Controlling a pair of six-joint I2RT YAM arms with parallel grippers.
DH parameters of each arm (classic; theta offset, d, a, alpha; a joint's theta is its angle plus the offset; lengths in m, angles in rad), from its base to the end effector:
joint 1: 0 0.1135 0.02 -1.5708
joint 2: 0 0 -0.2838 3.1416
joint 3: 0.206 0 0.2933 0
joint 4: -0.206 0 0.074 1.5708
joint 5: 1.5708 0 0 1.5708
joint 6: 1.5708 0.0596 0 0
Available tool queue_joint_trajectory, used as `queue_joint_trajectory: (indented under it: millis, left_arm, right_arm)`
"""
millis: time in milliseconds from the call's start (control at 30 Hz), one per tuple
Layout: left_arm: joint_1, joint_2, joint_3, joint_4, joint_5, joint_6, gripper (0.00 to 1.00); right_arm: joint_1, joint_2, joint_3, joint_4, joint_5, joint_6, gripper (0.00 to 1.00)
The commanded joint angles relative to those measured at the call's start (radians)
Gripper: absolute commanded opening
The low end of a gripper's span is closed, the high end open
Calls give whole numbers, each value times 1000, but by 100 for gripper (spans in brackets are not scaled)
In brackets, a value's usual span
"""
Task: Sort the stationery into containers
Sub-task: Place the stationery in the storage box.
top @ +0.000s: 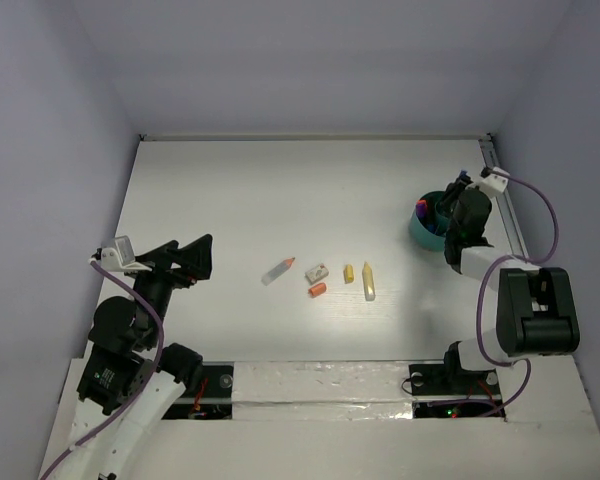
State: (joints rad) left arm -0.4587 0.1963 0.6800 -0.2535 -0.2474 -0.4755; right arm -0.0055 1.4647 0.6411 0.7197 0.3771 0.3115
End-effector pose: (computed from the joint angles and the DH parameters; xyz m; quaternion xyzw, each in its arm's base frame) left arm 0.0927 -0.0295 0.3856 -0.1019 0.6156 -0.2817 0.7289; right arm 0.3577 -0.0239 0.2124 0.2391 0.7008 -0.0374 0.6711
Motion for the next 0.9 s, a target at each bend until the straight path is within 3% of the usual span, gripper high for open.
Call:
queue_joint_trajectory:
  millis: [0,67,167,200,300,533,667,767,800,867]
  left_arm:
    - [-6,-14,-2,25,-4,14,99]
    - [-6,-15,-2,25,-4,14,99]
    - [-6,-14,-4,25,-3,14,99]
    - [-6,-14,-5,25,-3,14,99]
    - [-6,-11,-5,26,2,14,99]
    - [-6,-12,-7,28,2,12,99]
    - [-6,-9,-5,30,3,12,99]
    - [-6,-6,-7,31,7,12,99]
    - [-6,-5,-7,33,8,12,99]
    - [-6,0,-11,34,14,12,99]
  right_arm:
    - [-4,-37,-17,98,9,31,10]
    - [-4,-38,-37,104,17,41,14]
    - [-4,-58,-60,112,5,51,37]
    - [-4,-67,-63,112,-4,46,49]
    - [-4,-118,-47,71,-21,37,69]
    - [10,-219,32,-145,-108,54,88]
    - [79,-247,72,-278,-150,60,85]
    - [165,-265,88,-379,-188,67,68]
    - [188,-265,92,-406,-202,69,51]
    - [269,-245,114,-492,-237,67,34]
